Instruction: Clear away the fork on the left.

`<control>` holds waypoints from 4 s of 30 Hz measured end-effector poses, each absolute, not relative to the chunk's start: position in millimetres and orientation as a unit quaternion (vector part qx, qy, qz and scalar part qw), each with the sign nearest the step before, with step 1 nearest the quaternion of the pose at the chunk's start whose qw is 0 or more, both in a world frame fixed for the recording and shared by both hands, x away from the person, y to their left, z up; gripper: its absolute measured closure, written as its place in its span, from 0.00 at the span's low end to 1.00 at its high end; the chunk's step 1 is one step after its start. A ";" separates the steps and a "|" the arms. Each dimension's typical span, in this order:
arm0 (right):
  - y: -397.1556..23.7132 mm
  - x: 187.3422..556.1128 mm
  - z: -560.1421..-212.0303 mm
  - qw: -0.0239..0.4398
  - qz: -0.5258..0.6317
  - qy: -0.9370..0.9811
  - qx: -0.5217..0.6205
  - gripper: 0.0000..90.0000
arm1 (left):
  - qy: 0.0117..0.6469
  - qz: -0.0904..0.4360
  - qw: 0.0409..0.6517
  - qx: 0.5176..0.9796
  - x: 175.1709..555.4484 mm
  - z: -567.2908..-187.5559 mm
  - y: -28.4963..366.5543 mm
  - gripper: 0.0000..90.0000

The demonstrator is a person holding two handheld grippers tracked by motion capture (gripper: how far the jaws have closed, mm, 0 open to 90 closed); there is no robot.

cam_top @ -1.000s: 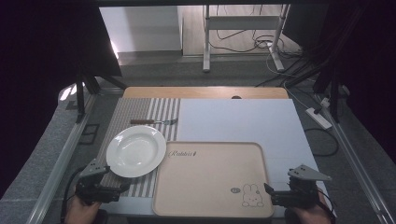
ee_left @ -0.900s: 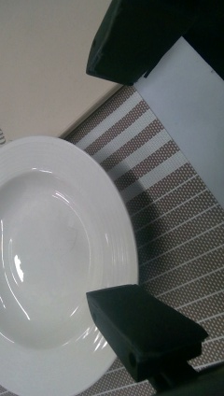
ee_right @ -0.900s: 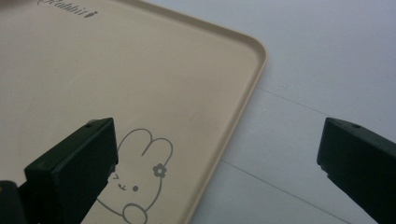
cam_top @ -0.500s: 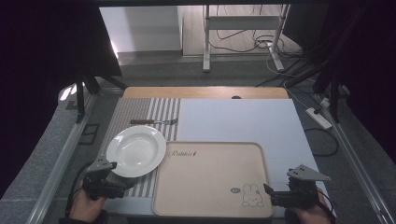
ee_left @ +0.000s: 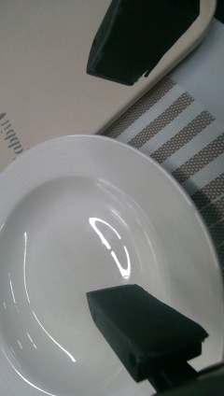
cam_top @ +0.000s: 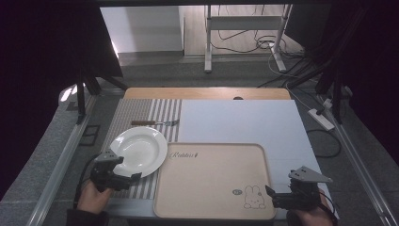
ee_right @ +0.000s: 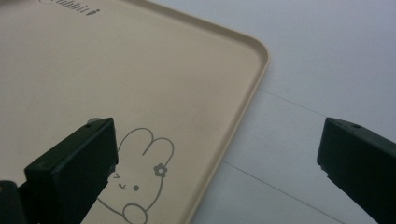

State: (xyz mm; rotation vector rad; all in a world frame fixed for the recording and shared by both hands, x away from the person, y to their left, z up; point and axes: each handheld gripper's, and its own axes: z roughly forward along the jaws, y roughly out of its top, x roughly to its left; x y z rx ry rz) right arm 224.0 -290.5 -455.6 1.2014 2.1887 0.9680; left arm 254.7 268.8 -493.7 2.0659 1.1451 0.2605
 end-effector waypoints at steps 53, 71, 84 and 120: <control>-288.4 225.9 -456.4 0.223 0.350 0.804 0.427 0.00 | 0.428 0.081 0.345 0.831 402.8 -488.8 242.6 0.00; -290.1 226.5 -456.3 0.218 0.353 0.802 0.430 0.00 | 0.438 0.081 0.301 0.843 446.2 -496.2 239.5 0.00; -290.5 226.8 -456.4 0.215 0.355 0.802 0.431 0.00 | 0.445 0.083 0.275 0.848 472.1 -500.7 240.9 0.00; -289.8 226.7 -456.5 0.212 0.353 0.806 0.425 0.00 | 0.506 0.084 0.160 0.843 504.1 -515.3 302.0 0.99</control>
